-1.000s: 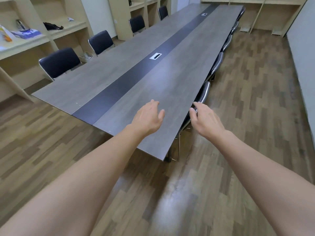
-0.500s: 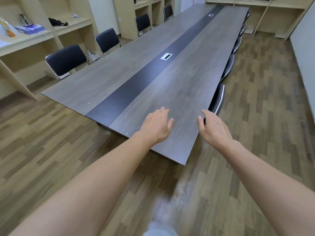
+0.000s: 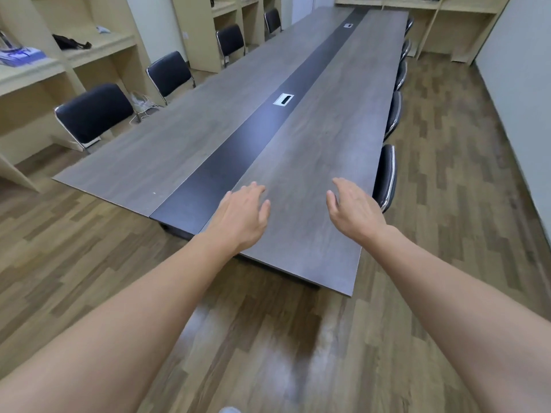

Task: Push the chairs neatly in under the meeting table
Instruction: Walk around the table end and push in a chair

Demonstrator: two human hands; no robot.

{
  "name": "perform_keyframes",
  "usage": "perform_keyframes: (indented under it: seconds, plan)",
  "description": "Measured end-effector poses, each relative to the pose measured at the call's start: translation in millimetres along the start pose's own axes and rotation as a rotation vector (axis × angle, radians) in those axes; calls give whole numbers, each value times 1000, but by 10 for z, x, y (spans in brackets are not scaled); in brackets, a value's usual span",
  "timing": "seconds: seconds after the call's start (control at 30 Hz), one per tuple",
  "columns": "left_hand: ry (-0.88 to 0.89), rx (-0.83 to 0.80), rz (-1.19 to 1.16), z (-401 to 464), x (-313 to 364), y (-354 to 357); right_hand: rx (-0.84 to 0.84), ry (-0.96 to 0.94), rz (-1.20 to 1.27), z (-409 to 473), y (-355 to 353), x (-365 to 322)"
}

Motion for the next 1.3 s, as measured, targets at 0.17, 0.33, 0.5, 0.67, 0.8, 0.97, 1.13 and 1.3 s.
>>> perform_keyframes:
  seconds: [0.17, 0.33, 0.5, 0.67, 0.8, 0.97, 1.13, 1.3]
  plan:
    - [104, -61, 98, 61, -284, -192, 1, 69, -48, 35, 118, -353]
    - [156, -95, 126, 95, -530, -441, -7, 140, -48, 96, 75, -609]
    - [165, -114, 124, 67, -801, -612, 24, 147, -53, 163, 53, -965]
    - [200, -140, 125, 15, -1163, -705, 73, 213, -79, 72, 183, -1308]
    - [225, -163, 142, -27, -1522, -802, 127, 235, -108, 18, 276, -1695]
    - [308, -163, 181, -75, -1859, -1108, 186, 259, -104, 7, 196, -2276]
    - [406, -124, 212, -102, -2063, -1466, 232, 315, -116, -75, 110, -2718]
    - [503, -101, 162, -183, -2221, -1637, 218, 377, -148, -216, 126, -2964]
Point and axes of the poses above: each hand's wrist, its own z-axis towards the middle knuckle, its own y-axis out of the palm, x = y × z, the point moved 7 cm from there along z, towards the middle knuckle, and after that the axes turned 10 degrees about -z, right-handed, at the moved point
